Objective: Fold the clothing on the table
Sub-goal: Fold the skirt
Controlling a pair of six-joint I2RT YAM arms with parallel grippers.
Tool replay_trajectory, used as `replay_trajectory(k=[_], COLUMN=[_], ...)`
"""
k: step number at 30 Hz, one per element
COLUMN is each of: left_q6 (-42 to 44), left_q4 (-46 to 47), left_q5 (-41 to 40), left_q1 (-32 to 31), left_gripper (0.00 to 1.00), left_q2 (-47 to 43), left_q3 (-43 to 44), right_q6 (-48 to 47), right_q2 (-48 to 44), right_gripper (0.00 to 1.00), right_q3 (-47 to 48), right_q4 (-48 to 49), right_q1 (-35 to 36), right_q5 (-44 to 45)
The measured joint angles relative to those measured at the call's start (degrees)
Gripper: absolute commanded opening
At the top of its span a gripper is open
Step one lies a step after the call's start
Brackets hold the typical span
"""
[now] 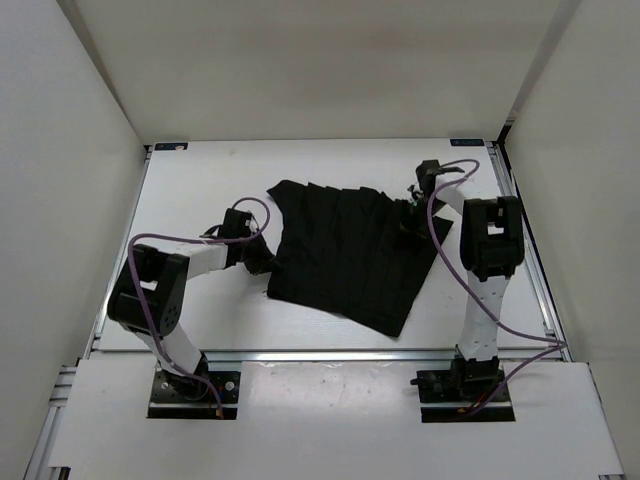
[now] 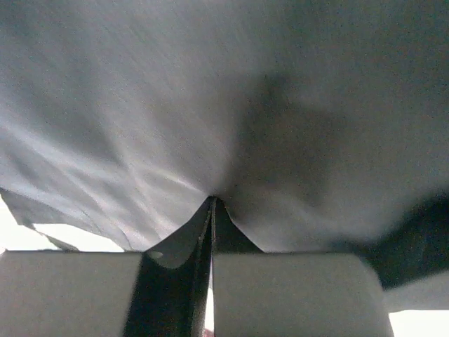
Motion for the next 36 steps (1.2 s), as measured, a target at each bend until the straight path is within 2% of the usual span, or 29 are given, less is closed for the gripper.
replay_trajectory(k=[5,9,13,18,21,24,28,32,34,36], left_q6=[-0.02,0.11,-0.02,-0.48,-0.68,-0.72,-0.63,-0.7,-0.87,-0.87], left_q4=[1.46,1.36,1.88,3.06,3.34,2.95,1.84,1.81,1.86,1.9], left_q5=[-0.09,-0.72,-1.27,-1.22,-1.25,-1.33,-1.51,-1.51,-1.4,-0.79], left_q1=[-0.09,-0.11,-0.09,0.17,0.22,0.28,0.28,0.46,0.68,1.01], left_gripper=[0.0,0.0,0.0,0.0,0.0,0.0,0.0,0.0,0.0,0.01], left_q2=[6.25,7.26,6.49,4.13,2.71,1.66,1.27,0.59,0.5,0.79], left_q3=[6.78,8.33,7.3,3.93,2.27,1.31,1.29,0.39,0.22,0.35], right_q6=[-0.92,-1.01,-1.22,-1.46,-1.62,-2.01,-2.47,-2.64,-2.49,-2.43], right_q2=[9.9,9.16,1.25,-9.31,-9.11,-5.44,1.29,12.28,16.59,17.33], right_gripper=[0.0,0.0,0.0,0.0,0.0,0.0,0.0,0.0,0.0,0.02], right_q3=[19.08,22.84,14.95,-2.25,-8.79,-9.09,0.57,19.34,27.93,30.29], right_q4=[-0.66,-1.73,-2.27,-2.25,-2.19,-3.43,-8.66,-15.32,-15.56,-13.0], right_q1=[-2.43,-3.15,-1.73,-0.48,-1.42,-2.45,-2.91,-2.71,-2.56,-2.38], right_q5=[-0.24,0.5,3.56,5.88,7.15,7.43,6.62,5.46,4.52,4.28])
